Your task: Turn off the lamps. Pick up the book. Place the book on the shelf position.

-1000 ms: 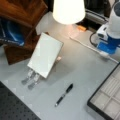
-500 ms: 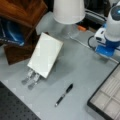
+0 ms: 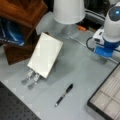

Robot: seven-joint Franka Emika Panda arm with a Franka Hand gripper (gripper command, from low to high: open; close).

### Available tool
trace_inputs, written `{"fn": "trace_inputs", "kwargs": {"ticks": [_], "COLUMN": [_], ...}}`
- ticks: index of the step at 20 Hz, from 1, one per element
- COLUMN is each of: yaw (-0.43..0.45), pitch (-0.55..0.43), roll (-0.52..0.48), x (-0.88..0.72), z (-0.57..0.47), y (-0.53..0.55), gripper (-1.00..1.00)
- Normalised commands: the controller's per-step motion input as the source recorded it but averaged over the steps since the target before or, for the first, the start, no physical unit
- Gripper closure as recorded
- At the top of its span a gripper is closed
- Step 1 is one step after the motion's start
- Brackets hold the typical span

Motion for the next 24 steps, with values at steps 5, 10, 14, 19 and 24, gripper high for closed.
{"fn": "trace_inputs", "kwargs": {"ticks": [5, 10, 14, 19, 24], "yaw": [-0.016, -0.029, -0.039, -0.072, -0.110], "pitch": [-0.434, -0.379, -0.355, -0.297, -0.219], "roll": [0.129, 0.115, 0.113, 0.111, 0.079], "x": [-0.90, -0.83, -0.68, -0.45, -0.26], "z": [-0.32, -0.14, -0.05, 0.01, 0.08], "y": [-0.28, -0.27, -0.25, -0.19, -0.13], "gripper": [1.00, 1.00, 1.00, 1.00, 1.00]}}
